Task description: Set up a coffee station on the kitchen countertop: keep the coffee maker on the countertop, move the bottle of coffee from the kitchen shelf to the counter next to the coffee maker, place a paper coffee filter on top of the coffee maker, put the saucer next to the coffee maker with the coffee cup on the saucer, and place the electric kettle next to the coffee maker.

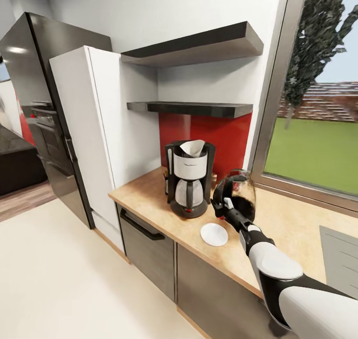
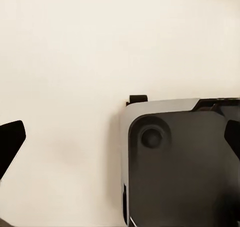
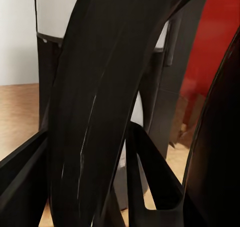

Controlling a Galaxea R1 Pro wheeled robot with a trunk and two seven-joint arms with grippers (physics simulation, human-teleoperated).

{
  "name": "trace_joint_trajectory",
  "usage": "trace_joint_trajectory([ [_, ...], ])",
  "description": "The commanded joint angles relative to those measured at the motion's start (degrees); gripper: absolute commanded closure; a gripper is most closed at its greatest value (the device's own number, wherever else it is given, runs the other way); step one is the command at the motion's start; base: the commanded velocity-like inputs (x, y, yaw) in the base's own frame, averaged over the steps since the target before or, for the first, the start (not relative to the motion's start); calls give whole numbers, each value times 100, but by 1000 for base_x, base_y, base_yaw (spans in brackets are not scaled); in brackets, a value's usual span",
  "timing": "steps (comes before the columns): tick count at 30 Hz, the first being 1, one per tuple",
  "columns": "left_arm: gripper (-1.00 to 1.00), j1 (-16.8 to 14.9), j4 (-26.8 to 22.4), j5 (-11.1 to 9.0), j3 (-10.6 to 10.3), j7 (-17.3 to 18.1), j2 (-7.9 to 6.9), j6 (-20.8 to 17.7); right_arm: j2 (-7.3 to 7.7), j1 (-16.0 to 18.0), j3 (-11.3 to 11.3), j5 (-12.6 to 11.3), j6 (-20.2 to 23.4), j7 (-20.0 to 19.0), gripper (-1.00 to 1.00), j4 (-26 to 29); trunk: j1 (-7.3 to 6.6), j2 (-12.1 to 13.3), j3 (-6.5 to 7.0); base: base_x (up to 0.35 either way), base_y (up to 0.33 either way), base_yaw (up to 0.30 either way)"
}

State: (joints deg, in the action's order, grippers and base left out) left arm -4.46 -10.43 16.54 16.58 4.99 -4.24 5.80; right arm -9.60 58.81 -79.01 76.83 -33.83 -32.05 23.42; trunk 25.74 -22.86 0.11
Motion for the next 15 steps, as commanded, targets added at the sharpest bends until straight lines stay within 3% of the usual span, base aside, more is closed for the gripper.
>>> trace_joint_trajectory([
  [1,-100,-2,3,51,48,28,1,22,-6,8,-41,-10,-18,-39,100,20,4,-6,-2,107,42,0],
  [15,-100,-2,6,51,48,28,1,18,14,-60,-47,-10,-18,-38,100,30,4,-6,-2,128,58,0],
])
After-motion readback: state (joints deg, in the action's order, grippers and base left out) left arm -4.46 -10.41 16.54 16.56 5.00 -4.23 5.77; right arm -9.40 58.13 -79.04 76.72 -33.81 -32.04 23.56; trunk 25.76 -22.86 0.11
